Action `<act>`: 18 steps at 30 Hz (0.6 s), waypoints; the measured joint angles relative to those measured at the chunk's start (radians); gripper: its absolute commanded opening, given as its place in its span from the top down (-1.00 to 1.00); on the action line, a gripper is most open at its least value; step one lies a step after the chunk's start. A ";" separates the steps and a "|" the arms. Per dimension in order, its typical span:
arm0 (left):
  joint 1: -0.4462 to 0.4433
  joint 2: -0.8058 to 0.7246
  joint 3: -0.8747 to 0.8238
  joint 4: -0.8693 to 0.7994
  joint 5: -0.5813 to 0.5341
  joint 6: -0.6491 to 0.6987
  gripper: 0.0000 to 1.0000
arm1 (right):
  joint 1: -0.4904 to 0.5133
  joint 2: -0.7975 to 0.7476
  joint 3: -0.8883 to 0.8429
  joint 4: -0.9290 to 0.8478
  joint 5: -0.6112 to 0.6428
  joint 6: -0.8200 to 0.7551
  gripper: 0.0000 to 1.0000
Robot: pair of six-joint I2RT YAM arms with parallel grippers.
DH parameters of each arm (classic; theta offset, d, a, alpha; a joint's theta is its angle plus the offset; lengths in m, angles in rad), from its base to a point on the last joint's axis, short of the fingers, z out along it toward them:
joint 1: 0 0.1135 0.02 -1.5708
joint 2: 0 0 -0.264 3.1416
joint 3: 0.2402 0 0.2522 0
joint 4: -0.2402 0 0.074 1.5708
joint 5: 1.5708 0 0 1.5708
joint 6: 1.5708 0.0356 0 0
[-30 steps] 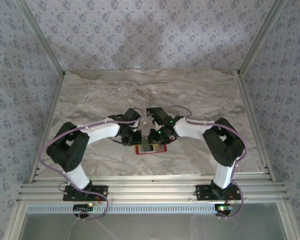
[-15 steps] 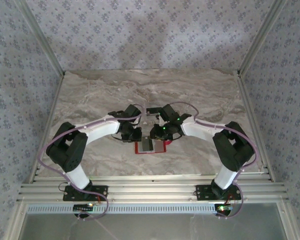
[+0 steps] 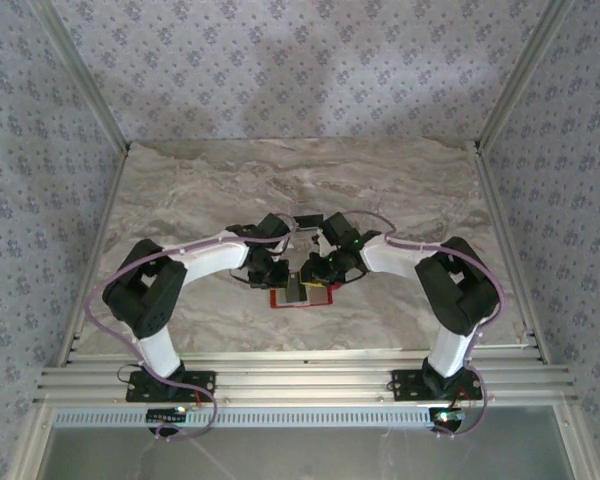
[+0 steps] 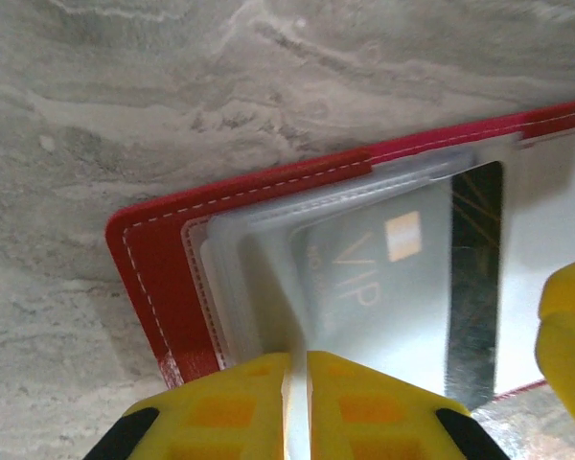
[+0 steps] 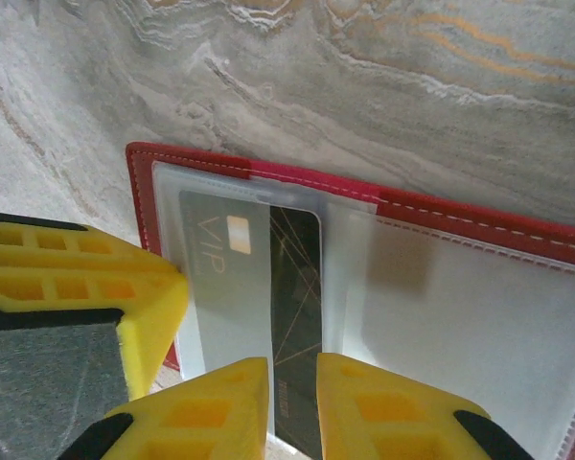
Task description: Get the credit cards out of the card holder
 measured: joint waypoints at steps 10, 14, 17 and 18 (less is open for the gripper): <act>0.000 0.003 0.009 -0.009 -0.005 0.018 0.72 | 0.000 0.044 0.000 0.011 -0.024 -0.007 0.57; 0.000 0.007 0.012 -0.012 -0.005 0.018 0.72 | 0.000 0.046 -0.009 0.055 -0.049 -0.001 0.58; 0.000 0.009 0.017 -0.016 -0.005 0.018 0.74 | 0.000 0.046 -0.019 0.078 -0.064 0.009 0.58; 0.000 0.010 0.018 -0.019 -0.005 0.018 0.74 | 0.000 0.046 -0.020 0.083 -0.069 0.009 0.58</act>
